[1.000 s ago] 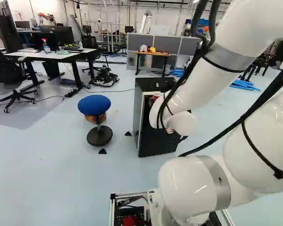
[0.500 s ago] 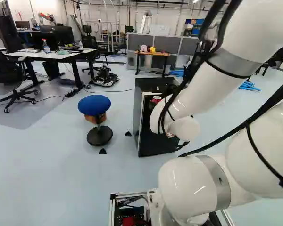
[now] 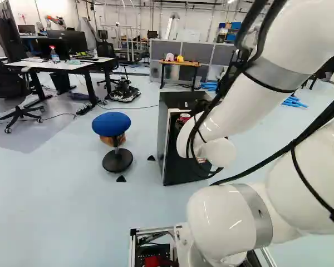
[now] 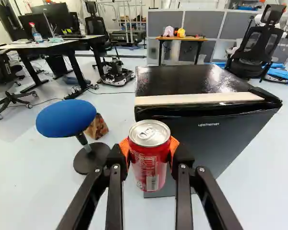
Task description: Grab a drink from the fridge
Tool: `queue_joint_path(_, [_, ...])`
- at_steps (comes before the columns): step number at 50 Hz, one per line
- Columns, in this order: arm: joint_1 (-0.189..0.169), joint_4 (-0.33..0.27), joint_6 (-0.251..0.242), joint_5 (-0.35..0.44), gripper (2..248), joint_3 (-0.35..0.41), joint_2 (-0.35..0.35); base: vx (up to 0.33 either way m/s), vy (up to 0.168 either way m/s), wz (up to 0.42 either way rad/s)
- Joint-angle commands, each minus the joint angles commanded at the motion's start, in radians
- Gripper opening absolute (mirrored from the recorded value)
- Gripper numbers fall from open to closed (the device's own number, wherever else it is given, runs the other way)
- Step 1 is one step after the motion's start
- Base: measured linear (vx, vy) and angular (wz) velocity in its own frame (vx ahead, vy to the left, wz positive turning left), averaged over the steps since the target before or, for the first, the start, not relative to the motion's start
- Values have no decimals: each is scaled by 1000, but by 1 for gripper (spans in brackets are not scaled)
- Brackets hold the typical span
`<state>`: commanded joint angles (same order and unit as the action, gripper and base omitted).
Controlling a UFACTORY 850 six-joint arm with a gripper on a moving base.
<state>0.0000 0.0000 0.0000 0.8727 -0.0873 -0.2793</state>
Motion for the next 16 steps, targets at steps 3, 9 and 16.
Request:
queue_joint_path(3, [0,0,0,0,100,0,0,0,0,0])
queue_joint_path(9, [0,0,0,0,100,0,0,0,0,0])
queue_joint_path(16, [0,0,0,0,100,0,0,0,0,0])
